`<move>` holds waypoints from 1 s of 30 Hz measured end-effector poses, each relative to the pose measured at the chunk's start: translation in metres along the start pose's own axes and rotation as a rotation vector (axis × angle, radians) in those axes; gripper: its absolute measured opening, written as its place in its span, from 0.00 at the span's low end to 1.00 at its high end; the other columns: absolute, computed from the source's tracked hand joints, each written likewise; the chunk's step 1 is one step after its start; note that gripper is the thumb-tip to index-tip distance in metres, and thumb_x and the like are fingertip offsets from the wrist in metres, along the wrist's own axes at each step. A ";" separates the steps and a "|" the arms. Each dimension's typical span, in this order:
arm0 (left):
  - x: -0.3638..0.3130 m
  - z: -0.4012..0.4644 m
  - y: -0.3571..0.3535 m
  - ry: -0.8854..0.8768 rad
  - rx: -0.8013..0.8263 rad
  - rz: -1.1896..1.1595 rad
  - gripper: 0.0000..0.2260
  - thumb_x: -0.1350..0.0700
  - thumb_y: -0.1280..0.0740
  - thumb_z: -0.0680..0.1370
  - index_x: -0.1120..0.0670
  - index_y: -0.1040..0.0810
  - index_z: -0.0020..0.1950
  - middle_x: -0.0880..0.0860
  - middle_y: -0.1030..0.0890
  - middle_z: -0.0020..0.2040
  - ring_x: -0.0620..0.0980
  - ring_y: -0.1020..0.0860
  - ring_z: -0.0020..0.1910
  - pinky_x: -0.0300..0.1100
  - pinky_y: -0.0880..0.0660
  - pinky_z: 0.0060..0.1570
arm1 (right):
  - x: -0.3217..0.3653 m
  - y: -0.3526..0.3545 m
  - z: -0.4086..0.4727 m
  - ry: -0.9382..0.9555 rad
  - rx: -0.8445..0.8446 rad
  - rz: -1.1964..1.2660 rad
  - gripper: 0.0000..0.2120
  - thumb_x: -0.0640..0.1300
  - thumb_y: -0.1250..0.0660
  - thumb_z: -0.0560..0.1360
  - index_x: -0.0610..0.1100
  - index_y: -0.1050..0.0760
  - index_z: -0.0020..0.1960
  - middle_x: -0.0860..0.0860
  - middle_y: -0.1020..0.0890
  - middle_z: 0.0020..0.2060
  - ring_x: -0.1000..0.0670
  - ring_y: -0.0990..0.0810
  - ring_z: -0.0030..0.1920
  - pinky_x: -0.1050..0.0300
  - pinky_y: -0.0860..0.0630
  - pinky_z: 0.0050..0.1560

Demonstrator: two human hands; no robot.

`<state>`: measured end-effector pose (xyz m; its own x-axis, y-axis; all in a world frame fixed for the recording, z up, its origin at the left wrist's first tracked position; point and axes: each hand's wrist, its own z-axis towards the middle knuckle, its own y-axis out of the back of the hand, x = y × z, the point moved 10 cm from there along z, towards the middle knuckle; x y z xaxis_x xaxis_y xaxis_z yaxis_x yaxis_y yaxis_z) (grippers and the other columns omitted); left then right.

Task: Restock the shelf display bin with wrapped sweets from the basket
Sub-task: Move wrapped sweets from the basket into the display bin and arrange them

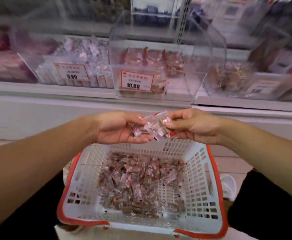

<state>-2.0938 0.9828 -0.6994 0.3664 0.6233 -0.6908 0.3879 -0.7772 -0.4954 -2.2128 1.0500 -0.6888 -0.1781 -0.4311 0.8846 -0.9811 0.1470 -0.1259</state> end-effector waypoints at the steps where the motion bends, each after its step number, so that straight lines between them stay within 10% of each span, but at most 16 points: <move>1: -0.011 -0.012 -0.013 0.021 0.058 0.014 0.17 0.66 0.39 0.74 0.60 0.25 0.63 0.64 0.18 0.55 0.58 0.15 0.48 0.46 0.18 0.47 | 0.017 -0.003 -0.008 0.054 0.004 0.023 0.17 0.39 0.29 0.67 0.40 0.21 0.56 0.47 0.16 0.43 0.53 0.17 0.41 0.60 0.19 0.47; 13: -0.071 -0.033 -0.064 -0.027 0.147 0.051 0.17 0.54 0.38 0.77 0.60 0.22 0.63 0.62 0.20 0.54 0.61 0.18 0.54 0.59 0.21 0.54 | 0.130 -0.005 -0.036 0.394 -0.100 -0.408 0.17 0.39 0.24 0.66 0.45 0.20 0.54 0.41 0.17 0.46 0.45 0.15 0.40 0.52 0.17 0.39; 18: -0.076 -0.024 -0.059 -0.049 0.170 0.103 0.14 0.62 0.32 0.75 0.66 0.21 0.59 0.65 0.19 0.56 0.61 0.19 0.57 0.51 0.20 0.54 | 0.157 0.003 -0.045 0.490 -0.267 -0.753 0.33 0.42 0.17 0.57 0.54 0.24 0.59 0.57 0.19 0.49 0.50 0.17 0.33 0.53 0.16 0.40; 25: -0.074 -0.016 -0.068 -0.031 0.239 0.114 0.17 0.59 0.33 0.75 0.65 0.22 0.62 0.64 0.21 0.62 0.61 0.22 0.63 0.54 0.23 0.60 | 0.165 -0.017 -0.058 0.679 -0.343 -1.055 0.35 0.42 0.16 0.60 0.53 0.25 0.63 0.60 0.18 0.53 0.57 0.17 0.46 0.61 0.20 0.47; 30: -0.080 -0.009 -0.061 -0.117 0.134 0.181 0.18 0.52 0.31 0.74 0.61 0.19 0.59 0.61 0.17 0.55 0.55 0.17 0.56 0.44 0.18 0.45 | 0.150 -0.012 -0.052 0.640 -0.354 -0.928 0.39 0.41 0.22 0.68 0.57 0.34 0.74 0.64 0.25 0.66 0.69 0.29 0.65 0.68 0.30 0.65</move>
<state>-2.1389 0.9815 -0.6089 0.3161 0.4645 -0.8273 0.2063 -0.8847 -0.4179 -2.2236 1.0300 -0.5309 0.7615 0.0072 0.6481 -0.6210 0.2946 0.7263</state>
